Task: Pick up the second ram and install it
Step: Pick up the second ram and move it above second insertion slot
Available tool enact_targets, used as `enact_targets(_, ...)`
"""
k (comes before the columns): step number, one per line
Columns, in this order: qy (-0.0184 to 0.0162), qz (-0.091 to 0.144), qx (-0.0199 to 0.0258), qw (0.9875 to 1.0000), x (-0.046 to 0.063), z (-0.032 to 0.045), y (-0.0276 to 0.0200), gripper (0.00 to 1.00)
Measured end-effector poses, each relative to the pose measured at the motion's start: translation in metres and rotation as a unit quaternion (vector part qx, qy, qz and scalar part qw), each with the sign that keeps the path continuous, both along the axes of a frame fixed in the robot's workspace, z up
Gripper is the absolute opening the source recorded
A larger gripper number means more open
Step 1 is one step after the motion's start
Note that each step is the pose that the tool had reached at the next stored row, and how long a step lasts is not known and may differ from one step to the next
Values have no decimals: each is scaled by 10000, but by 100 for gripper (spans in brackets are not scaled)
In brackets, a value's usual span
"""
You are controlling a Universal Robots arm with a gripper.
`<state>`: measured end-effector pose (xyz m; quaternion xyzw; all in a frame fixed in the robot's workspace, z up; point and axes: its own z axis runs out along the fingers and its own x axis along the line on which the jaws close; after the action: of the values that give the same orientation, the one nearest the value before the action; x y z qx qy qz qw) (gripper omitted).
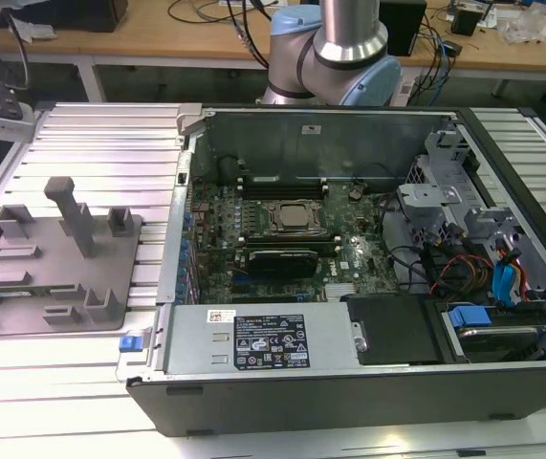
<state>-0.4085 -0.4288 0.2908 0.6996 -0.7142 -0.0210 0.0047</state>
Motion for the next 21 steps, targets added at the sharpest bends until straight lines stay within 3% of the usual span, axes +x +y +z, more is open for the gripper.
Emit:
enact_targets(4,0,-21,0,10000,-3,-115,-10,8)
enact_targets(8,0,-22,-1,10000,-17,-183,-28,8)
enact_targets(12,0,-22,0,10000,-45,-299,-79,8)
enact_targets(15,0,-21,0,10000,-56,-349,-108,8)
enact_targets(19,-1,-21,1,10000,-55,-443,-192,8)
enact_targets(21,3,-22,0,10000,-42,-472,-202,8)
